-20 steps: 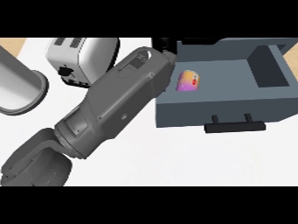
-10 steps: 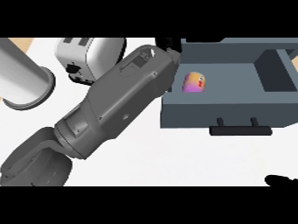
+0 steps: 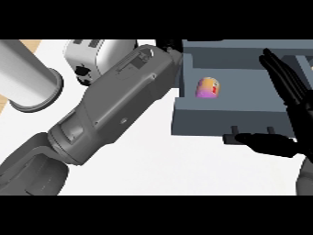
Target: Pick up the can, place it into the drawer and close the drawer
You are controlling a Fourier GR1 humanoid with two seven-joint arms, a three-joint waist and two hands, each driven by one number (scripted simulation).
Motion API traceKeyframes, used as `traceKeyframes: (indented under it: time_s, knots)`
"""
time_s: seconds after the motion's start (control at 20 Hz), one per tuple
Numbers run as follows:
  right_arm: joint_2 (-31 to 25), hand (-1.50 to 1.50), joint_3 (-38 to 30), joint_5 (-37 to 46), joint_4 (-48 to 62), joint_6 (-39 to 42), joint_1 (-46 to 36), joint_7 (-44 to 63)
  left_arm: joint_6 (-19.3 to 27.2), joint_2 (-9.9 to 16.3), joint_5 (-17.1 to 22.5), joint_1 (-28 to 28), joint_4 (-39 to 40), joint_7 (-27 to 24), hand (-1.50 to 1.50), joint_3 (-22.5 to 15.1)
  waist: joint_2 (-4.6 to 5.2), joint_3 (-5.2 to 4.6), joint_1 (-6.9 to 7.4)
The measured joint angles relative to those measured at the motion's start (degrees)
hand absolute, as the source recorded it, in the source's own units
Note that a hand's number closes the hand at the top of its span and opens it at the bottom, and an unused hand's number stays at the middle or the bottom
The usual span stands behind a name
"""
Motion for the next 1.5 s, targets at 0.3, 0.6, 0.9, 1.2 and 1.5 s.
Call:
traceKeyframes:
  time_s: [0.3, 0.6, 0.9, 1.2, 1.5]
  knots:
    - [-1.43, -1.5, 4.3, 9.57, 15.04, -5.38, -7.96, -2.68, 0.32, 2.81, -1.88, 1.26, -2.62, 2.33, -1.5, -0.26, 0.01, 0.01, 0.65]
    - [-1.0, -1.5, 6.12, 17.34, 29.96, -12.76, -14.16, -3.49, 0.7, 6.75, -3.74, 3.47, -6.74, 5.64, -1.5, -0.5, -0.09, 0.02, 0.82]
    - [-0.59, -1.5, 4.44, 21.45, 46.09, -21.14, -19.93, -4.64, 1.98, 10.84, -5.69, 6.85, -13.37, 8.65, -1.5, -0.79, -0.08, 0.04, 1.26]
    - [-1.12, -1.5, 2.25, 25.71, 60.44, -30.54, -27.16, -5.18, 1.23, 14.96, -7.13, 10.08, -18.49, 10.92, -1.5, -0.51, -0.44, -0.49, 1.49]
    - [-1.83, -1.5, -0.33, 27.71, 71.75, -39.16, -33.03, -6.44, 0.86, 17.72, -8.21, 11.89, -22.36, 12.86, -1.5, 0.09, -0.45, -0.83, 2.06]
